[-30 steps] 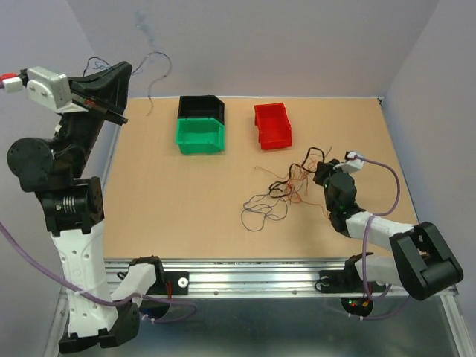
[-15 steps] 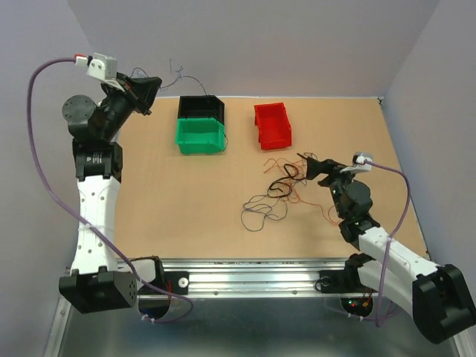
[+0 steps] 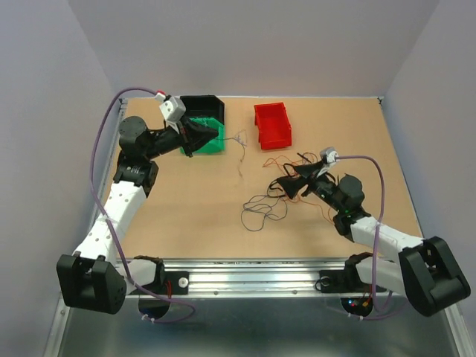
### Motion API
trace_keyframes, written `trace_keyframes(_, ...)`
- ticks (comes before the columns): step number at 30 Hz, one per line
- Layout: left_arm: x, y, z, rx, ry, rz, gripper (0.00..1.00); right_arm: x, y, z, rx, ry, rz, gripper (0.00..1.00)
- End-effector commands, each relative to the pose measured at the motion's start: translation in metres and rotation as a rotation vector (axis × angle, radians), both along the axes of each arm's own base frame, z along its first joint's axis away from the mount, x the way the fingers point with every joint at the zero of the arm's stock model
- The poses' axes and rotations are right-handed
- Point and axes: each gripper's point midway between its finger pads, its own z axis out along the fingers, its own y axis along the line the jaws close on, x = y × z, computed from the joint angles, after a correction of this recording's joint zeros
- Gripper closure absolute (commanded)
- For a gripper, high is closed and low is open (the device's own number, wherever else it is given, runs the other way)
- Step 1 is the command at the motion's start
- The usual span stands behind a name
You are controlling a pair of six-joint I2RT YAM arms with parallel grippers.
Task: Untangle the cables
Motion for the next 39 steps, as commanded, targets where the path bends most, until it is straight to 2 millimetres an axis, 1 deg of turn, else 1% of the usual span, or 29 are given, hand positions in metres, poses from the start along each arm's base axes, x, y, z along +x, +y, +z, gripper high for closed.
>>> trace_keyframes(1, -0.023, -0.019, 0.002, 0.047, -0.161, -0.117, 1.0, -0.003, 0.028, 0.063, 0.069, -0.196, 0.162, 0.04)
trace_keyframes(5, -0.02, -0.034, -0.021, 0.068, -0.129, -0.146, 1.0, -0.016, 0.053, 0.07, 0.11, -0.242, 0.289, 0.04)
trace_keyframes(6, -0.021, -0.04, -0.025, 0.07, -0.115, -0.165, 1.0, -0.016, 0.058, 0.07, 0.113, -0.256, 0.308, 0.04)
trace_keyframes(7, -0.018, -0.044, -0.033, 0.075, -0.088, -0.176, 1.0, -0.017, 0.063, 0.075, 0.116, -0.276, 0.324, 0.04)
trace_keyframes(8, -0.016, -0.047, -0.036, 0.078, -0.076, -0.182, 1.0, -0.017, 0.066, 0.077, 0.118, -0.286, 0.334, 0.04)
trace_keyframes(9, -0.015, -0.05, -0.039, 0.082, -0.064, -0.19, 1.0, -0.022, 0.073, 0.08, 0.121, -0.311, 0.354, 0.04)
trace_keyframes(10, -0.012, -0.055, -0.047, 0.091, -0.042, -0.201, 1.0, -0.021, 0.076, 0.078, 0.119, -0.314, 0.361, 0.03)
trace_keyframes(11, -0.011, -0.056, -0.05, 0.094, -0.025, -0.2, 1.0, -0.024, 0.083, 0.084, 0.127, -0.344, 0.379, 0.03)
trace_keyframes(13, -0.008, -0.062, -0.059, 0.111, -0.02, -0.207, 1.0, -0.02, 0.088, 0.085, 0.136, -0.346, 0.372, 0.03)
trace_keyframes(15, -0.009, -0.064, -0.063, 0.119, -0.015, -0.218, 1.0, -0.012, 0.091, 0.093, 0.152, -0.357, 0.344, 0.03)
trace_keyframes(17, -0.014, -0.069, -0.065, 0.125, -0.017, -0.235, 1.0, -0.005, 0.093, 0.091, 0.151, -0.351, 0.329, 0.03)
trace_keyframes(18, -0.015, -0.07, -0.066, 0.129, -0.015, -0.238, 1.0, -0.003, 0.095, 0.095, 0.155, -0.363, 0.33, 0.03)
trace_keyframes(20, -0.017, -0.072, -0.067, 0.133, -0.013, -0.248, 1.0, 0.002, 0.099, 0.09, 0.155, -0.343, 0.33, 0.05)
trace_keyframes(22, -0.019, -0.073, -0.068, 0.135, -0.009, -0.257, 1.0, 0.007, 0.1, 0.092, 0.163, -0.346, 0.316, 0.17)
trace_keyframes(23, -0.02, -0.074, -0.068, 0.136, -0.007, -0.268, 1.0, 0.011, 0.101, 0.09, 0.168, -0.337, 0.3, 0.37)
trace_keyframes(24, -0.022, -0.075, -0.067, 0.136, -0.012, -0.276, 1.0, 0.012, 0.101, 0.09, 0.169, -0.334, 0.301, 0.49)
trace_keyframes(25, -0.025, -0.075, -0.066, 0.137, -0.014, -0.29, 1.0, 0.015, 0.101, 0.092, 0.176, -0.333, 0.29, 0.59)
trace_keyframes(26, -0.026, -0.075, -0.067, 0.14, -0.016, -0.298, 1.0, 0.016, 0.101, 0.091, 0.177, -0.329, 0.289, 0.62)
trace_keyframes(27, -0.027, -0.075, -0.068, 0.145, -0.018, -0.299, 1.0, 0.017, 0.1, 0.093, 0.185, -0.332, 0.273, 0.6)
trace_keyframes(29, -0.031, -0.075, -0.067, 0.145, -0.029, -0.311, 1.0, 0.016, 0.1, 0.094, 0.189, -0.333, 0.27, 0.59)
trace_keyframes(30, -0.032, -0.074, -0.066, 0.147, -0.038, -0.311, 1.0, 0.016, 0.098, 0.095, 0.192, -0.335, 0.263, 0.67)
trace_keyframes(32, -0.036, -0.074, -0.065, 0.149, -0.048, -0.326, 1.0, 0.017, 0.094, 0.099, 0.201, -0.342, 0.234, 0.79)
trace_keyframes(33, -0.037, -0.073, -0.067, 0.165, -0.068, -0.333, 0.96, 0.018, 0.091, 0.099, 0.209, -0.343, 0.212, 0.85)
trace_keyframes(34, -0.039, -0.072, -0.066, 0.179, -0.091, -0.339, 0.72, 0.018, 0.088, 0.1, 0.215, -0.345, 0.197, 0.88)
trace_keyframes(35, -0.04, -0.071, -0.068, 0.197, -0.105, -0.345, 0.53, 0.017, 0.084, 0.106, 0.226, -0.357, 0.181, 0.92)
trace_keyframes(36, -0.038, -0.069, -0.071, 0.232, -0.125, -0.337, 0.24, 0.018, 0.078, 0.105, 0.234, -0.355, 0.146, 0.95)
trace_keyframes(37, -0.036, -0.067, -0.071, 0.24, -0.118, -0.314, 0.24, 0.017, 0.074, 0.107, 0.239, -0.36, 0.129, 0.96)
trace_keyframes(38, -0.026, -0.063, -0.069, 0.259, -0.129, -0.25, 0.1, 0.014, 0.069, 0.115, 0.252, -0.377, 0.111, 0.99)
trace_keyframes(39, -0.022, -0.06, -0.067, 0.271, -0.137, -0.214, 0.03, 0.014, 0.062, 0.113, 0.256, -0.372, 0.076, 0.99)
